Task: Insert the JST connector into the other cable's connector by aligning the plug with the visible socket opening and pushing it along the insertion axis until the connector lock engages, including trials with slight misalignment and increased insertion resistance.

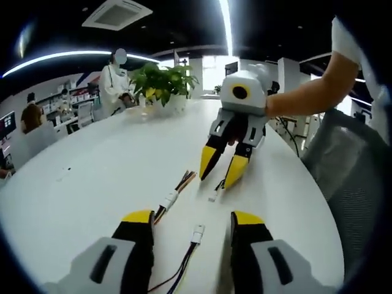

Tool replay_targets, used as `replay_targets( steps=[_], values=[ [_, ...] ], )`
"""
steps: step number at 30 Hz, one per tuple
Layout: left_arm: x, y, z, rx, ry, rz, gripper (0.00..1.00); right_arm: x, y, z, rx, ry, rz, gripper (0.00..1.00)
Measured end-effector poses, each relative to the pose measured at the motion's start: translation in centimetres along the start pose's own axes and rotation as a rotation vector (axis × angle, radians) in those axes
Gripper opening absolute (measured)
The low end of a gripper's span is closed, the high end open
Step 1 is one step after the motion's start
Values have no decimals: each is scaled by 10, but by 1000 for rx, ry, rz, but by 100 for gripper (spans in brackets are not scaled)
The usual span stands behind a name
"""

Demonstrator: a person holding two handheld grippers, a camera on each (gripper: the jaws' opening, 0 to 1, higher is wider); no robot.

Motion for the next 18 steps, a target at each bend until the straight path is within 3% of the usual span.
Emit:
replay_targets(
  steps=[6, 13, 18],
  values=[
    [8, -1, 4, 2, -4, -35, 40, 10, 3, 1, -5, 12, 13, 15],
    [14, 1, 3, -14, -32, -67, 24, 15, 2, 2, -4, 12, 20, 13],
    [17, 3, 1, -18, -33, -88, 23, 17, 1, 4, 2, -2, 29, 12]
  ],
)
Point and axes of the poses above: the point that each gripper's makers call its tool centre point, and the gripper's own axes: z roughly forward along the fingers, y roughly to its left, x roughly out of its underside, the point moved 7 cm from there along -z, roughly backward along the fingers, and after that the axes turned 3 degrees about -y, right-handed, at the moved point
